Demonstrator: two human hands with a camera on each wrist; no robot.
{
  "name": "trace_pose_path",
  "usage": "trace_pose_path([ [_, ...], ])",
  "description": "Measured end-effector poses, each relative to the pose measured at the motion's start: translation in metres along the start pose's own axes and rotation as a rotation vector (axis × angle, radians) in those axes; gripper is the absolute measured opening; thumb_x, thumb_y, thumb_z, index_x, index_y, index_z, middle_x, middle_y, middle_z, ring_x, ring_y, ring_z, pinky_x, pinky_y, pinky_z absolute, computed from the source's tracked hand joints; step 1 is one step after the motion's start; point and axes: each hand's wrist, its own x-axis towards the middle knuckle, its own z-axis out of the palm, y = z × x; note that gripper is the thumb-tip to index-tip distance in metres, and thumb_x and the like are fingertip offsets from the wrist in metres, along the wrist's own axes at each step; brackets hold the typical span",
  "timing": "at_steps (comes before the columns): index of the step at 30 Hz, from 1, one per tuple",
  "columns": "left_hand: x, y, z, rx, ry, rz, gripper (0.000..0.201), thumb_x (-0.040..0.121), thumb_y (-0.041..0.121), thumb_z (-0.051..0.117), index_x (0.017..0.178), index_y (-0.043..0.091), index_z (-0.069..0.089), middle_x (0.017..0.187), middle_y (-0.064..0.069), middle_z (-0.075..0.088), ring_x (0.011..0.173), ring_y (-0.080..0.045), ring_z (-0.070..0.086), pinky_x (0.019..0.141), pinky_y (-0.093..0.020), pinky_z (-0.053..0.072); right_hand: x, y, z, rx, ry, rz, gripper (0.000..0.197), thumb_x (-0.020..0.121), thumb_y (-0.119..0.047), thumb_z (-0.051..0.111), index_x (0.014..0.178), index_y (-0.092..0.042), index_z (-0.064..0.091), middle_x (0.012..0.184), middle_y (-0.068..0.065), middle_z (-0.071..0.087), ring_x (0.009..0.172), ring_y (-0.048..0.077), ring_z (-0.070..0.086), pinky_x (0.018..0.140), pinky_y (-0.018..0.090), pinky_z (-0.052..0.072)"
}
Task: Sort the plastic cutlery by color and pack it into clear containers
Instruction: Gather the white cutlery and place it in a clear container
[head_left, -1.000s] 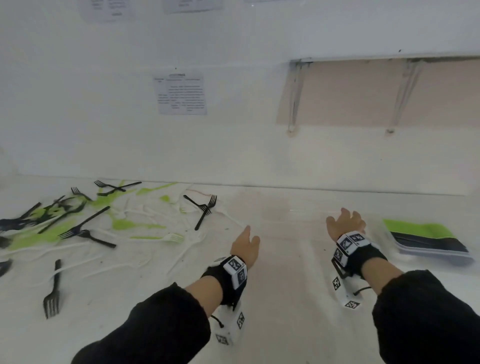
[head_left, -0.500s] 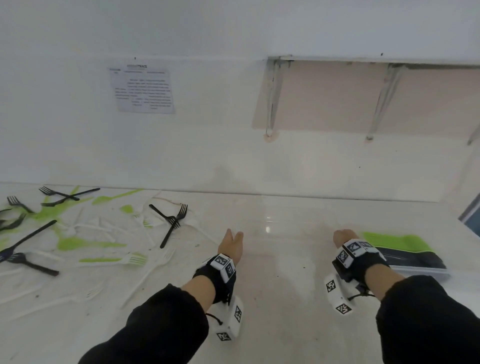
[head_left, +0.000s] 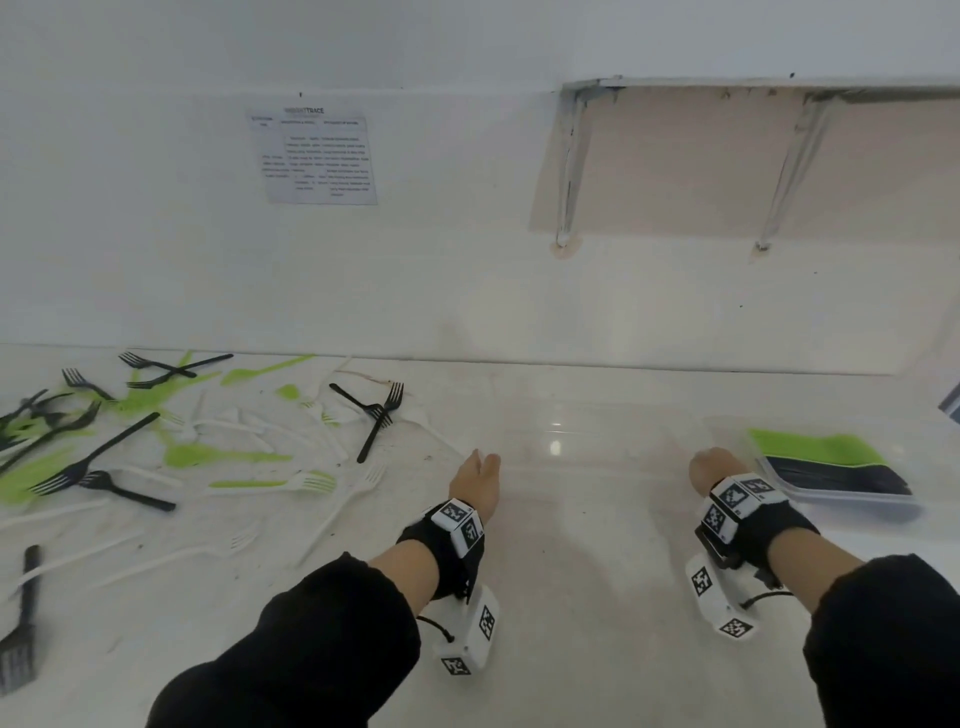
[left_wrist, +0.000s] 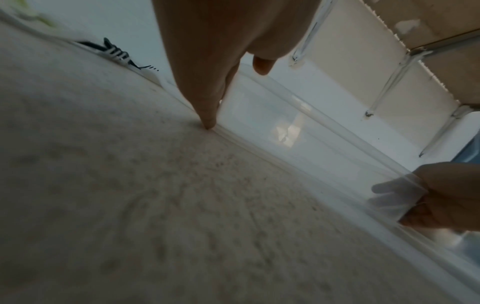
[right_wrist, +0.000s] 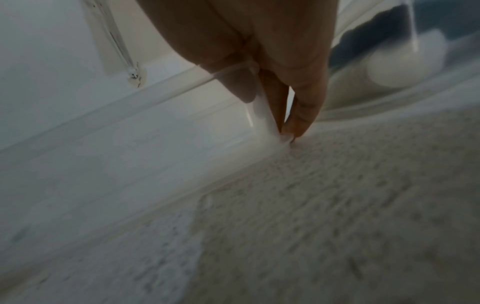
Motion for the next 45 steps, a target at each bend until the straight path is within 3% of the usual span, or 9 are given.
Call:
trace_pose_path([
  [6, -0.018, 0.004, -0.02, 0.016, -0.118, 0.003, 0.054, 0.102, 0.028, 0.03, 0.149, 0.005, 0.018, 0.156, -0.01, 0.018, 0.144, -0.023, 0.018, 0.114, -0.028, 0.014, -0.029, -0.006, 0.003, 0.252, 0.148, 0.057, 0.052, 0.095, -0.016, 0.039, 0.144, -0.005, 0.025, 0.143, 0.023, 0.037, 0.126, 0.039, 0.041, 0.103, 0.041, 0.036],
  [13, -0.062, -0.029, -0.066, 0.044, -0.171, 0.081, 0.047, 0.097, 0.013, 0.043, 0.143, 0.012, 0.033, 0.144, -0.01, 0.042, 0.131, -0.021, 0.042, 0.104, -0.025, 0.032, -0.101, -0.082, 0.034, 0.02, 0.354, -0.275, 0.039, 0.088, -0.018, 0.05, 0.127, -0.02, 0.05, 0.147, 0.007, 0.023, 0.134, 0.029, 0.022, 0.107, 0.041, 0.02],
  [19, -0.093, -0.069, -0.144, 0.169, -0.026, 0.157, 0.038, 0.092, 0.006, 0.045, 0.129, 0.015, 0.051, 0.126, -0.005, 0.058, 0.094, -0.011, 0.049, 0.085, -0.016, 0.037, -0.159, -0.178, 0.09, 0.012, 0.003, -0.653, 0.024, 0.088, -0.016, 0.049, 0.107, -0.015, 0.063, 0.125, 0.006, 0.053, 0.118, 0.025, 0.047, 0.095, 0.03, 0.038],
  [22, -0.099, -0.081, -0.182, 0.249, 0.032, 0.135, 0.037, 0.091, 0.006, 0.046, 0.126, 0.014, 0.054, 0.125, -0.004, 0.058, 0.104, -0.018, 0.054, 0.088, -0.017, 0.037, -0.182, -0.22, 0.125, 0.054, -0.246, -0.652, 0.019, 0.087, -0.016, 0.05, 0.102, -0.015, 0.062, 0.112, 0.01, 0.064, 0.105, 0.024, 0.058, 0.084, 0.025, 0.043],
  [26, -0.096, -0.09, -0.222, 0.358, 0.067, 0.108, 0.035, 0.091, 0.008, 0.045, 0.123, 0.014, 0.056, 0.126, -0.004, 0.056, 0.114, -0.02, 0.053, 0.094, -0.02, 0.037, -0.192, -0.261, 0.152, -0.137, -0.332, -0.68, 0.027, 0.093, -0.023, 0.045, 0.114, -0.01, 0.057, 0.121, 0.009, 0.059, 0.114, 0.025, 0.054, 0.09, 0.027, 0.043],
  [31, -0.071, -0.1, -0.26, 0.546, 0.09, 0.077, 0.033, 0.093, 0.014, 0.043, 0.124, 0.017, 0.054, 0.132, -0.003, 0.049, 0.122, -0.017, 0.047, 0.101, -0.023, 0.034, -0.172, -0.293, 0.159, -0.258, -0.314, -0.618, 0.05, 0.094, -0.05, 0.04, 0.067, -0.008, 0.047, 0.076, 0.005, 0.056, 0.087, 0.022, 0.054, 0.07, 0.027, 0.039],
  [37, -0.019, -0.097, -0.272, 0.76, 0.084, 0.055, 0.033, 0.093, 0.02, 0.042, 0.124, 0.021, 0.052, 0.135, -0.003, 0.043, 0.125, -0.021, 0.041, 0.103, -0.033, 0.036, -0.138, -0.309, 0.156, -0.268, -0.312, -0.528, 0.045, 0.09, -0.036, 0.053, 0.12, -0.002, 0.054, 0.125, 0.013, 0.058, 0.116, 0.026, 0.054, 0.089, 0.026, 0.044],
  [43, 0.02, -0.083, -0.267, 1.038, -0.065, 0.114, 0.044, 0.093, 0.019, 0.044, 0.137, 0.022, 0.039, 0.144, -0.003, 0.033, 0.133, -0.023, 0.032, 0.106, -0.036, 0.03, -0.116, -0.309, 0.152, -0.18, -0.389, -0.433, 0.029, 0.092, -0.025, 0.049, 0.107, -0.001, 0.055, 0.103, 0.01, 0.061, 0.095, 0.024, 0.058, 0.089, 0.028, 0.047],
  [45, 0.028, -0.082, -0.265, 1.104, -0.128, 0.084, 0.041, 0.093, 0.018, 0.045, 0.134, 0.023, 0.043, 0.14, -0.004, 0.038, 0.13, -0.024, 0.037, 0.105, -0.038, 0.029, -0.113, -0.307, 0.158, -0.101, -0.412, -0.4, 0.032, 0.093, -0.022, 0.045, 0.118, -0.001, 0.047, 0.109, 0.012, 0.058, 0.098, 0.024, 0.055, 0.09, 0.032, 0.046],
])
